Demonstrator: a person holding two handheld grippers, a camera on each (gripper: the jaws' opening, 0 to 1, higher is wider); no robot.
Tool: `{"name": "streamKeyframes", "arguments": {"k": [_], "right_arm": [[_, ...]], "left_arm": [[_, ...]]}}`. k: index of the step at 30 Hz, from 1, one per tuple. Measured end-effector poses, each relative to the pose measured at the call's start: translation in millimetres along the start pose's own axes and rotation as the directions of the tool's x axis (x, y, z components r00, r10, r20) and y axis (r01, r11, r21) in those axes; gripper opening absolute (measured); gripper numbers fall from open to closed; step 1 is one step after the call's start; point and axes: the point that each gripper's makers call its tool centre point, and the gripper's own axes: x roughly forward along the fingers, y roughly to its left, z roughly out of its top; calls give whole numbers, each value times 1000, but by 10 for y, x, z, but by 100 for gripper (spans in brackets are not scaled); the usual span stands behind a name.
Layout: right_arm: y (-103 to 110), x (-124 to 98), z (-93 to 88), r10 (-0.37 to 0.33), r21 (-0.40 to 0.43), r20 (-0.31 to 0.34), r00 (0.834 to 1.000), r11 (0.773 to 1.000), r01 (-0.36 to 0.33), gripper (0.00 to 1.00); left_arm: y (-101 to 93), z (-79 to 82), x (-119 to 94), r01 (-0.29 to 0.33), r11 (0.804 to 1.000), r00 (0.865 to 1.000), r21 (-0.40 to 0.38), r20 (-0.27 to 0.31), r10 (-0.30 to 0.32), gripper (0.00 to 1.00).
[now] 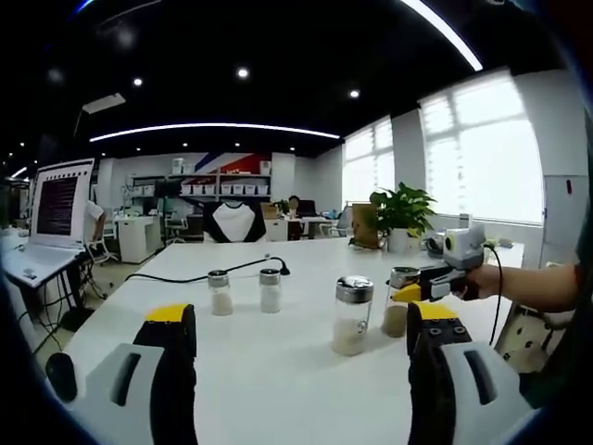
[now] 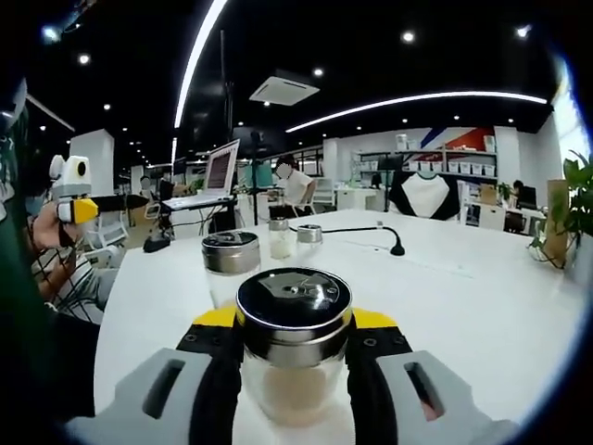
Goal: Rotate the seasoning bottle until the label or dispensing opening points toward the visible target arrow and the bottle remains upright within the marked orientation range
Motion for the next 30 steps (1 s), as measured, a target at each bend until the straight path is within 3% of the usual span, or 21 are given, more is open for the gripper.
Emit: {"name": "streamKeyframes", "arguments": {"k": [5,12,23,30], "right_arm": [[-2,1,-5,-45,11,9,999,999,45,42],[-16,5,-6,-170,33,18,985,985,169,42],[-48,23,-71,-249,-3,-25,968,969,249,42],[-78,4,-113,-281,45,-23,959,958,282,42]], "left_arm": [[25,13,-3,-8,999,1000,37,9,8,100],[-8,21,-35,-1,999,1000,50,14,0,100],[-56,51,-60,11,999,1000,50,26,-12,100],[-75,49,-75,19,998,1000,52,24,-20,100]]}}
